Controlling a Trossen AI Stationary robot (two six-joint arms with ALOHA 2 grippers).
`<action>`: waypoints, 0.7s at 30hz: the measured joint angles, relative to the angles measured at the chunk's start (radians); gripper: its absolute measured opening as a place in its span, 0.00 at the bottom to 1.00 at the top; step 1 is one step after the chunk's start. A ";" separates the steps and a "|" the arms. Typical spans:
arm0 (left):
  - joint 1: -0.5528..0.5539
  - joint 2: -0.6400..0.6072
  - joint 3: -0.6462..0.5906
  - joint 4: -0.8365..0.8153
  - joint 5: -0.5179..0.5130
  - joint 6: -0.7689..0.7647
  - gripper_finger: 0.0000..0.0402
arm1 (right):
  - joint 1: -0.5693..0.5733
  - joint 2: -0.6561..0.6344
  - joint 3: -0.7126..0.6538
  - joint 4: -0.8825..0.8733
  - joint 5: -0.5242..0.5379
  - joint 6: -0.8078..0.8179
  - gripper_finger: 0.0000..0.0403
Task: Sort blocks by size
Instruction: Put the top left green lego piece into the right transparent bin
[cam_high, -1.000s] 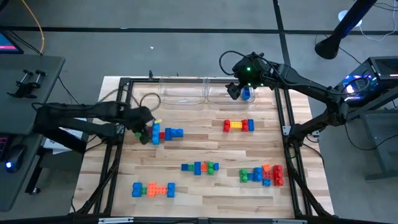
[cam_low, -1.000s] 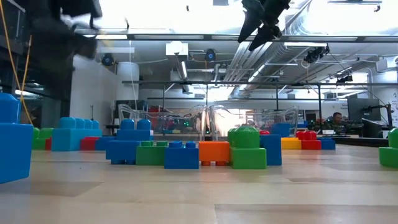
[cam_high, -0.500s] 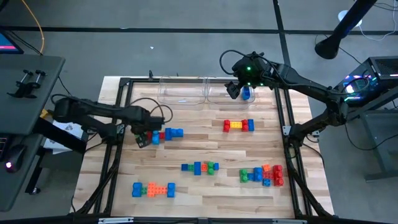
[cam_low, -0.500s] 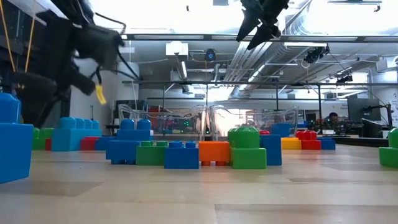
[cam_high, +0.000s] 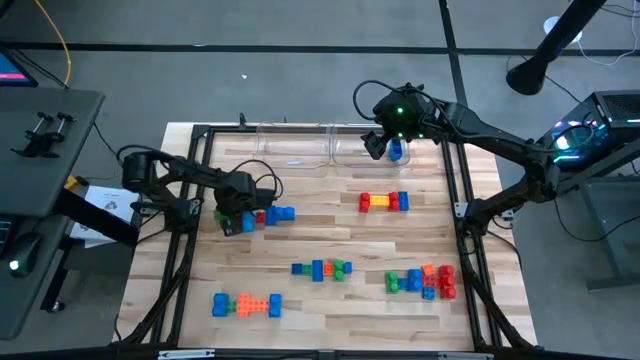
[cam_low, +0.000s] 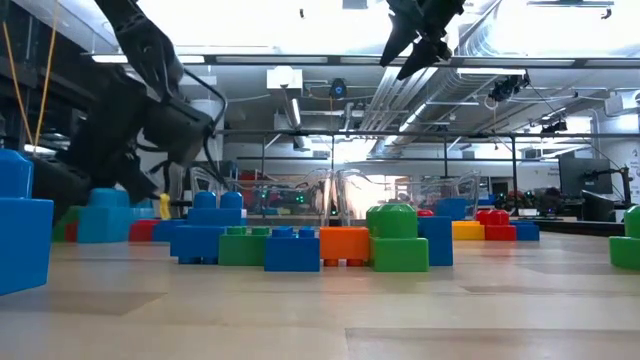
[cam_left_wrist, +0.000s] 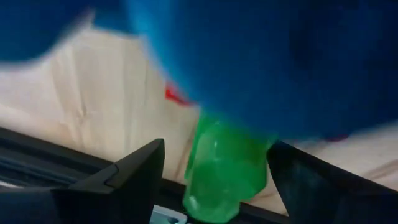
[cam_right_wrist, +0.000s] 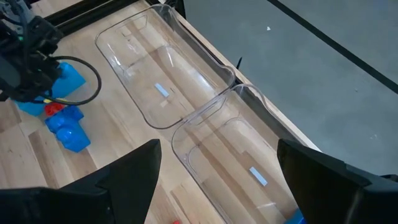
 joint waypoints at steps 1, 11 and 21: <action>0.004 0.007 0.000 0.005 0.014 0.007 0.66 | 0.000 0.000 0.000 0.000 0.000 0.000 0.79; 0.003 -0.017 0.003 0.017 0.065 -0.009 0.24 | 0.000 0.000 0.000 -0.001 -0.013 0.000 0.79; 0.003 -0.272 0.203 -0.218 0.038 -0.088 0.24 | 0.000 0.000 0.000 -0.001 -0.014 0.002 0.79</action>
